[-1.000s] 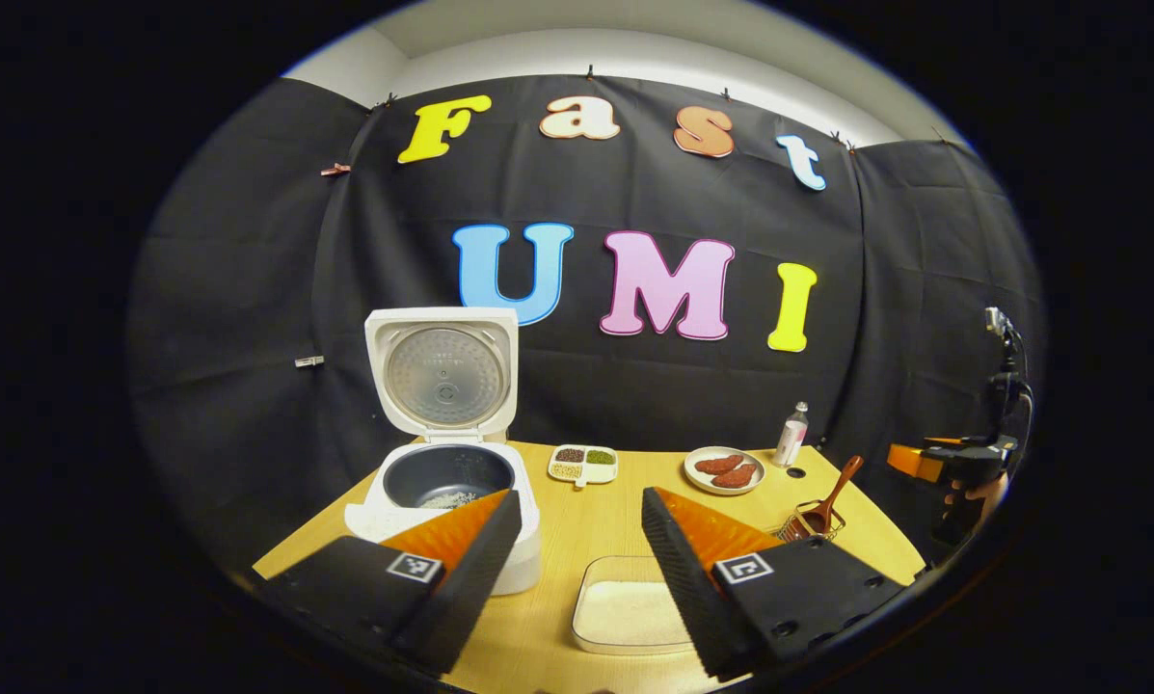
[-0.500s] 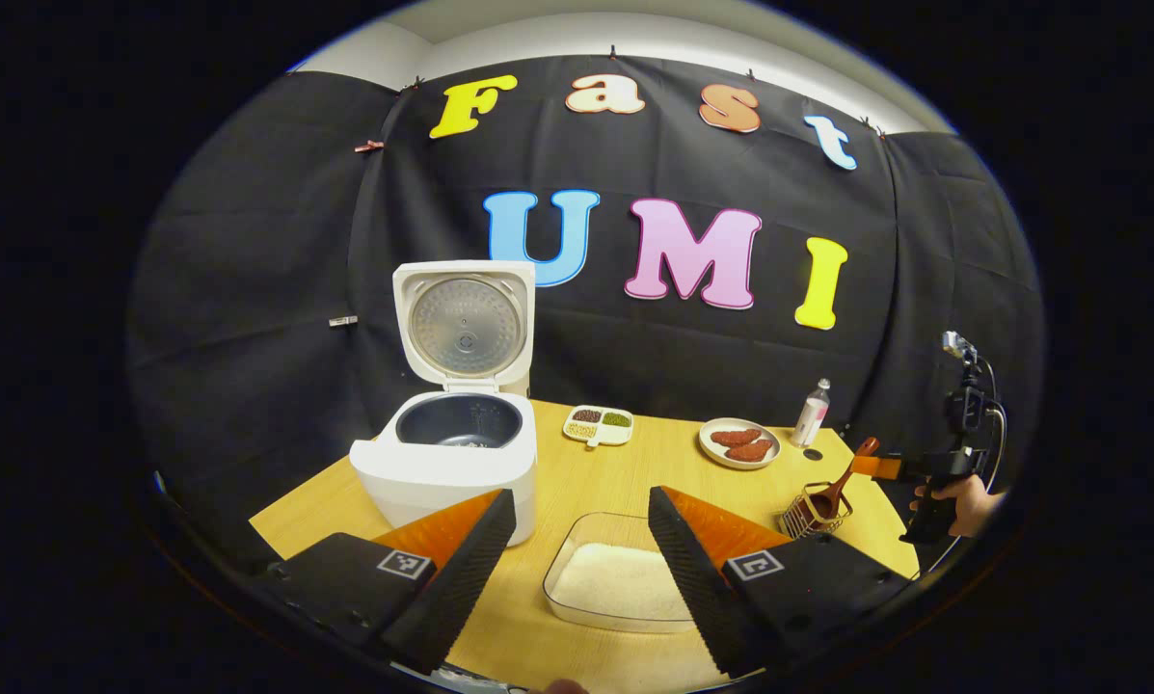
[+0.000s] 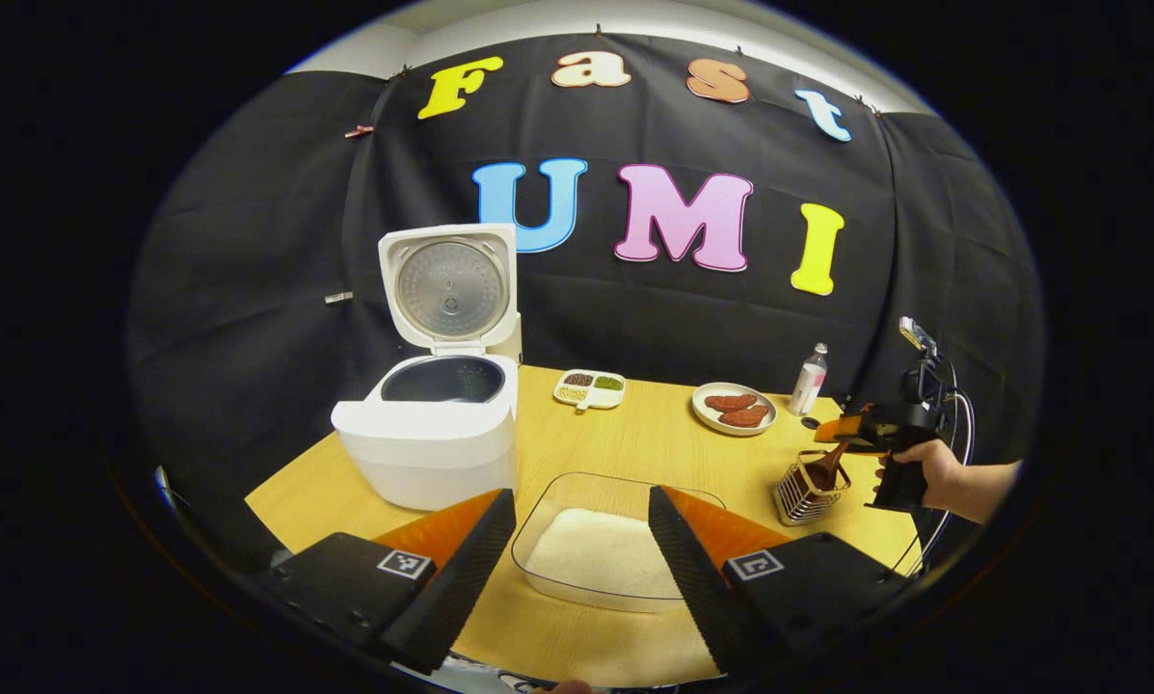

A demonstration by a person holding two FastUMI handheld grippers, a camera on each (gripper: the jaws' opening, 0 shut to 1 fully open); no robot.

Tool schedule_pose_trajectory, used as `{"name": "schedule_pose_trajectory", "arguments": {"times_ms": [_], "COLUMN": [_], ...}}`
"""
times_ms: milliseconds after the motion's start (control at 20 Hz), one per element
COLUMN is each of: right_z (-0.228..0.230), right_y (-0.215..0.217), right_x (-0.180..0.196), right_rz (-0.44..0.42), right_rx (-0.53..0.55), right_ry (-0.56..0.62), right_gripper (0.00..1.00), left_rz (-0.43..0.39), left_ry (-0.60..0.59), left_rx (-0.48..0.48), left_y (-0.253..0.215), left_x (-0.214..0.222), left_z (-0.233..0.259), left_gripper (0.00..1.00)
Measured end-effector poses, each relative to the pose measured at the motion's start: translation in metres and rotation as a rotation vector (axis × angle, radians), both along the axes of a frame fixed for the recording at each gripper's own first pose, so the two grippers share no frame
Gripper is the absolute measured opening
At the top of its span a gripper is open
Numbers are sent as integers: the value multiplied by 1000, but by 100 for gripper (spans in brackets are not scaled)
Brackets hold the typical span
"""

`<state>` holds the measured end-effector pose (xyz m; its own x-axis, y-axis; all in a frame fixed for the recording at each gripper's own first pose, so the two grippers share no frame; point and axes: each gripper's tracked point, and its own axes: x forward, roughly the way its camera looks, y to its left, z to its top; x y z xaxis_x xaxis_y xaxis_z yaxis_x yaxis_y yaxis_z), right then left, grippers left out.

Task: Close the left gripper, press the button to open the rice cooker; take a wooden spoon from the chopstick holder with the right hand, scoop a spoonful of rice and pour it into the rice cooker, then put the wooden spoon back into the chopstick holder.

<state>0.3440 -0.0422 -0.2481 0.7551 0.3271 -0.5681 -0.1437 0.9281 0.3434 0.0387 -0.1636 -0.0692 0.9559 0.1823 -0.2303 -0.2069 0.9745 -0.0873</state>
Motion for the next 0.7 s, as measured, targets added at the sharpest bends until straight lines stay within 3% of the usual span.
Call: {"name": "schedule_pose_trajectory", "arguments": {"times_ms": [50, 100, 300, 700], "right_z": [-1, -2, -8, 45], "right_y": [4, 7, 5, -3], "right_x": [2, 5, 8, -15], "right_rz": [0, -4, -49, -40], "right_rx": [11, 25, 39, -1], "right_ry": [2, 6, 46, -66], "right_gripper": [85, 63, 22, 16], "left_rz": [0, 0, -7, -36], "left_ry": [2, 6, 12, 19], "left_rx": [1, 0, -48, -65], "left_y": [-1, -1, -4, 11], "left_x": [1, 1, -1, -23], "left_z": [-1, -3, -12, -28], "left_gripper": [95, 96, 96, 96]}}
